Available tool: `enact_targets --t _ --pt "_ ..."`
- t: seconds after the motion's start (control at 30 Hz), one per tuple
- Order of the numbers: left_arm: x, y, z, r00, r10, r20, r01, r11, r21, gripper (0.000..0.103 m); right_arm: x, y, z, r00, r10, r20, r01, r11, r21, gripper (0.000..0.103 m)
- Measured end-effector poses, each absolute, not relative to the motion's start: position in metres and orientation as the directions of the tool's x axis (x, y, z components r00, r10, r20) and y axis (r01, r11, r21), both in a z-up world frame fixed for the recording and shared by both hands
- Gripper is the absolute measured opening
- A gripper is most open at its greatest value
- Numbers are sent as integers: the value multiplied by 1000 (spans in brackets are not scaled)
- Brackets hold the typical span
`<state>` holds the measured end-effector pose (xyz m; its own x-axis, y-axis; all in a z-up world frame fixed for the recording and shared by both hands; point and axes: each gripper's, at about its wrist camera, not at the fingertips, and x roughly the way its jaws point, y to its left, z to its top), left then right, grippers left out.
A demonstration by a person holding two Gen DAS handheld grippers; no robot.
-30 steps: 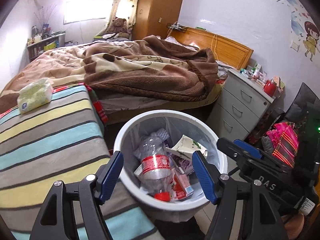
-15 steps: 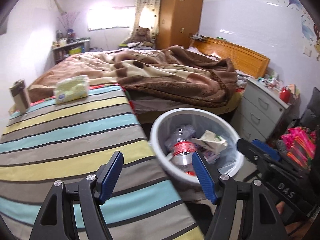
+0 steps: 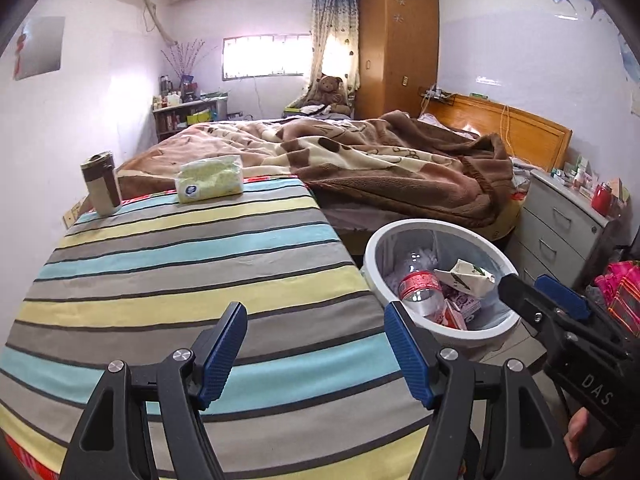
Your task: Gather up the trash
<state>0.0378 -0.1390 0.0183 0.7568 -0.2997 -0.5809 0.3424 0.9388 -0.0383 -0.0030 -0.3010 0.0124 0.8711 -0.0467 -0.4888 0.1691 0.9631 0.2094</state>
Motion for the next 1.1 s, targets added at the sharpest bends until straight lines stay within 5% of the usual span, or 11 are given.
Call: enact_targets --t 1.1 --pt "32 -117 13 779 -248 -576 272 961 -46 71 -9 -283 14 877 -29 -479 137 972 190 68"
